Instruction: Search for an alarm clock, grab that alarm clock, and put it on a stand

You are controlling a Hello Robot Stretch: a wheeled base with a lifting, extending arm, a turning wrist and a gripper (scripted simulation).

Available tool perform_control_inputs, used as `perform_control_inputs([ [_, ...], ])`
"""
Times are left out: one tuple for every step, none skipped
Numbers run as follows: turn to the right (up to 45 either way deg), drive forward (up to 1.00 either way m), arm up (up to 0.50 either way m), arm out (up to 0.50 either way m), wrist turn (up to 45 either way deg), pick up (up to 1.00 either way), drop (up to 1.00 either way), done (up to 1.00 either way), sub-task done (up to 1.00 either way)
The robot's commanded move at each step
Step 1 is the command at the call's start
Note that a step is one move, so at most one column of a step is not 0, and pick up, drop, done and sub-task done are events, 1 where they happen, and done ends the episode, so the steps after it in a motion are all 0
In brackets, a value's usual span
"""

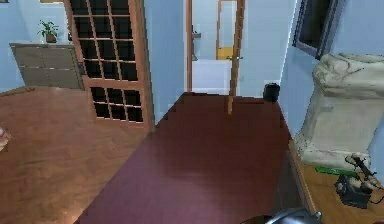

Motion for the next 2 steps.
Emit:
perform_control_inputs([
  [0.0, 1.0, 0.0, 0.0, 0.0, 0.0, 0.0, 0.0, 0.0],
  [3.0, 0.0, 0.0, 0.0, 0.0, 0.0, 0.0, 0.0, 0.0],
])
